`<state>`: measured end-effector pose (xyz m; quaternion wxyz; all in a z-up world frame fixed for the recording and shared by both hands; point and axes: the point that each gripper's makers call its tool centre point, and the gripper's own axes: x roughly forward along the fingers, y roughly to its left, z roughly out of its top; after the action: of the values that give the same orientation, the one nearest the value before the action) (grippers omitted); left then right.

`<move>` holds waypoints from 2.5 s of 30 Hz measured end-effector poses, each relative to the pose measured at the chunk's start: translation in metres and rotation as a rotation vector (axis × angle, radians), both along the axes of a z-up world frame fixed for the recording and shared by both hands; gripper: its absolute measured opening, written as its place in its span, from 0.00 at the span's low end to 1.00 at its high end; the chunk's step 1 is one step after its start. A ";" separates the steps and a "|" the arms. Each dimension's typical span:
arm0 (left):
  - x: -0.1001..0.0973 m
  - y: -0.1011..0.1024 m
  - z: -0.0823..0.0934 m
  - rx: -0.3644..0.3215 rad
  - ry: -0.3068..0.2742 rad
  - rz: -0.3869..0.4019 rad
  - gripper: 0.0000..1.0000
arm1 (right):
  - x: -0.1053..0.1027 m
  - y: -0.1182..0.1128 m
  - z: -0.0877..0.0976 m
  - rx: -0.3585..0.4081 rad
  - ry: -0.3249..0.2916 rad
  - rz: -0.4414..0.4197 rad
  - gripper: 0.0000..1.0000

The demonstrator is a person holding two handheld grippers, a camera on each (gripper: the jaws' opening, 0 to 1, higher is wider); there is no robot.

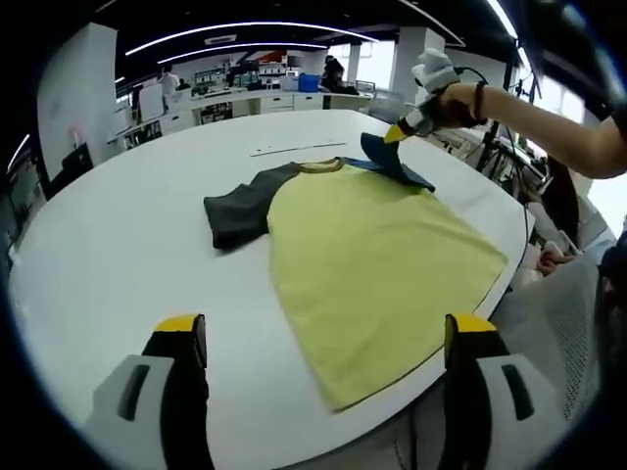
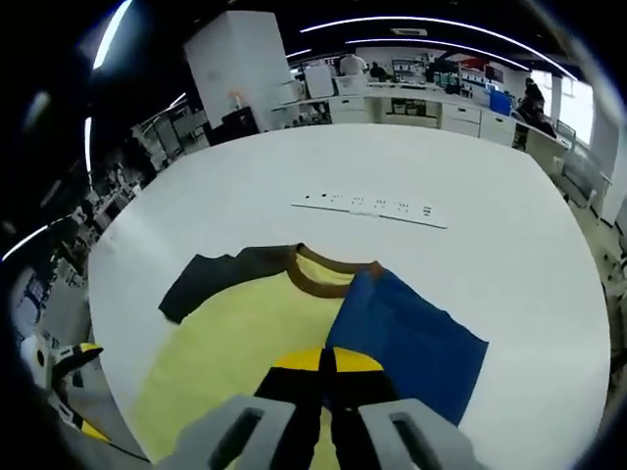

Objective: Fold the garment on the visible template until the final outline fits inside the template.

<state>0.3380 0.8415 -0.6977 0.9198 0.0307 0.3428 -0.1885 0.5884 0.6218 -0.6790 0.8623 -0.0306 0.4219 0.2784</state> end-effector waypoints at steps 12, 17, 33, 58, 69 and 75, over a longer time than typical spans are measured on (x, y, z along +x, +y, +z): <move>-0.003 -0.002 0.003 -0.011 -0.006 -0.007 0.99 | -0.007 0.045 0.004 0.013 -0.007 0.066 0.00; -0.003 -0.001 0.001 -0.010 -0.002 -0.002 0.99 | -0.012 0.059 0.001 -0.003 -0.008 0.098 0.00; -0.009 0.005 -0.003 -0.009 0.013 0.013 0.99 | -0.023 0.090 -0.001 0.005 -0.007 0.148 0.00; -0.016 0.010 -0.004 -0.015 0.016 0.039 0.98 | -0.042 0.121 -0.060 0.047 0.089 0.200 0.00; -0.015 0.010 -0.004 -0.008 0.017 0.032 0.98 | -0.036 0.089 -0.074 -0.038 0.081 0.124 0.17; -0.016 0.011 -0.003 -0.007 0.014 0.033 0.98 | -0.041 0.082 -0.084 -0.074 0.091 0.104 0.18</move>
<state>0.3221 0.8528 -0.7011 0.9206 0.0202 0.3487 -0.1746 0.5476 0.7037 -0.7632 0.8248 -0.0717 0.4687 0.3082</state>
